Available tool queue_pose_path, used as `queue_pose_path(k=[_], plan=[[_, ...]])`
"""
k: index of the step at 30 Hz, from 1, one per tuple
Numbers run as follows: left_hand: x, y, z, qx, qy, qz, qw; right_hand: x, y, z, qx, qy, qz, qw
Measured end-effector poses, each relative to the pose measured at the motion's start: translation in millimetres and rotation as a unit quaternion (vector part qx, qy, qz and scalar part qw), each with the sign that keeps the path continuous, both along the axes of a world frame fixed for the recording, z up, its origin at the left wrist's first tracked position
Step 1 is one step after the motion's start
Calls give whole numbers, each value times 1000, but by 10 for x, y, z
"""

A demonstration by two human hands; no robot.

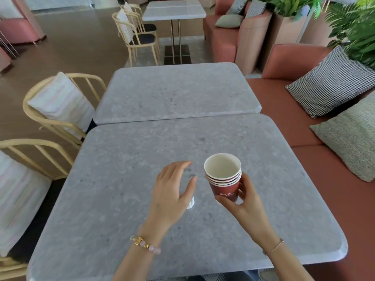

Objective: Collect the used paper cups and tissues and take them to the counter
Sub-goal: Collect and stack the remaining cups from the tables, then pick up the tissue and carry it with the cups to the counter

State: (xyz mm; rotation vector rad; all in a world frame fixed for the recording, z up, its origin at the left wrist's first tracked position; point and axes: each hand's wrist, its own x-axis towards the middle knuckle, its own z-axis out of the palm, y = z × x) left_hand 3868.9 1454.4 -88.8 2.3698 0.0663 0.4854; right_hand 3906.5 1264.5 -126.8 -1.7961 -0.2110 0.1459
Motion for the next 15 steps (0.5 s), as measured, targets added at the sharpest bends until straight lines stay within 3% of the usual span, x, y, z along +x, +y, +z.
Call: queue_pose_path(k=[7, 15], plan=[[57, 27, -112, 199, -22, 9, 980, 37, -49, -22, 7, 14, -8, 1000], [12, 7, -450, 232, 53, -7, 971, 94, -84, -36, 7, 27, -8, 1000]])
